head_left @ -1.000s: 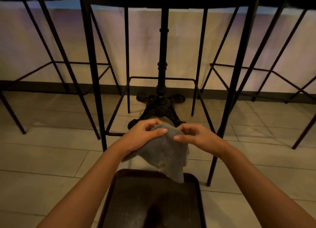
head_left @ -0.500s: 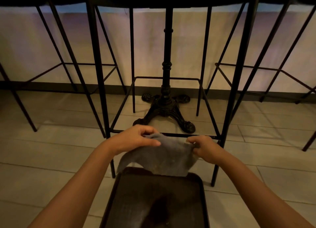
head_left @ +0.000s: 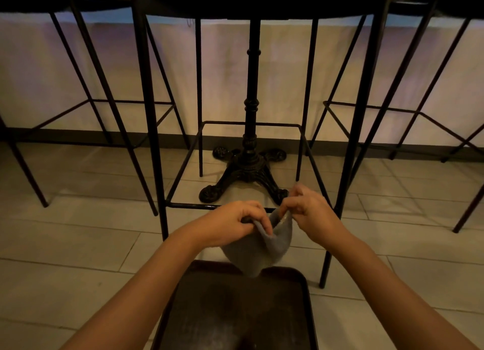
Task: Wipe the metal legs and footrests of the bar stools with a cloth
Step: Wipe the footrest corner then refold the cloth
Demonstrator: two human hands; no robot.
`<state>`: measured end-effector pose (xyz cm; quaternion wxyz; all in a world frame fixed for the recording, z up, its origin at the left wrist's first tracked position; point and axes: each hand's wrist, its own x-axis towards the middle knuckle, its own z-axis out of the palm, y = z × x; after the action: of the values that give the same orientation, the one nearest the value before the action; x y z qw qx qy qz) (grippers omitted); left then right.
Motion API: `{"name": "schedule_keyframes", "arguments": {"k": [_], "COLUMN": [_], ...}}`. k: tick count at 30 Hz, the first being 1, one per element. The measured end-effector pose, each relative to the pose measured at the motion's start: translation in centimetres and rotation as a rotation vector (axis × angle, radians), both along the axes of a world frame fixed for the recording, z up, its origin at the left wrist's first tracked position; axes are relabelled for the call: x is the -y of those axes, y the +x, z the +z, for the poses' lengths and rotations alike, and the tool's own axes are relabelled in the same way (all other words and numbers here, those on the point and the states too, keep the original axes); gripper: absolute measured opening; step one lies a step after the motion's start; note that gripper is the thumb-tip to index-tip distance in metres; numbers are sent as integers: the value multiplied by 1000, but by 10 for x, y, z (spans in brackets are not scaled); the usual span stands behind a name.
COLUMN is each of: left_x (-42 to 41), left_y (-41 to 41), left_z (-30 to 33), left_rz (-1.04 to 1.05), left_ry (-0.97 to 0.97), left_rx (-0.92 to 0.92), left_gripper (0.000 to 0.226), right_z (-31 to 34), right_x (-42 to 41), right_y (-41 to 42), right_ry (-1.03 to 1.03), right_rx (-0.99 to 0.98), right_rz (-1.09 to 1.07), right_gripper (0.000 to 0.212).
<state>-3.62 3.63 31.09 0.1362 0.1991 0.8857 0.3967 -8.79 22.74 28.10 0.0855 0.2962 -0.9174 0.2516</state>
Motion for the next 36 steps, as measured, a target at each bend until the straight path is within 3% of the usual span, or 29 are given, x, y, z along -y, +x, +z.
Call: {"name": "schedule_keyframes", "arguments": {"k": [4, 7, 10, 12, 15, 19, 23, 26, 36], "left_x": [-9, -10, -7, -6, -3, -2, -2, -1, 19], "left_y": [-2, -6, -11, -14, -16, -16, -17, -18, -17], "left_z": [-3, -9, -16, -16, -15, -17, -18, -14, -12], "left_rz": [104, 187, 215, 228, 207, 225, 271, 284, 384], "left_ry": [146, 192, 192, 205, 320, 394, 392, 420, 391], "left_rx": [-95, -217, -338, -329, -158, -64, -79, -77, -106], "left_gripper": [20, 12, 22, 28, 22, 22, 21, 18, 8], "right_z": [4, 10, 18, 21, 23, 24, 23, 14, 15], "right_x": [-3, -5, -2, -1, 0, 0, -1, 3, 0], "right_y": [5, 8, 12, 13, 12, 13, 10, 13, 12], "right_ry": [-167, -363, -463, -504, -546, -509, -58, 121, -47], "right_rx": [196, 398, 529, 597, 647, 620, 264, 158, 293], "right_rz": [90, 160, 241, 279, 284, 257, 113, 147, 259], "right_gripper": [37, 34, 28, 23, 22, 26, 33, 25, 5]}}
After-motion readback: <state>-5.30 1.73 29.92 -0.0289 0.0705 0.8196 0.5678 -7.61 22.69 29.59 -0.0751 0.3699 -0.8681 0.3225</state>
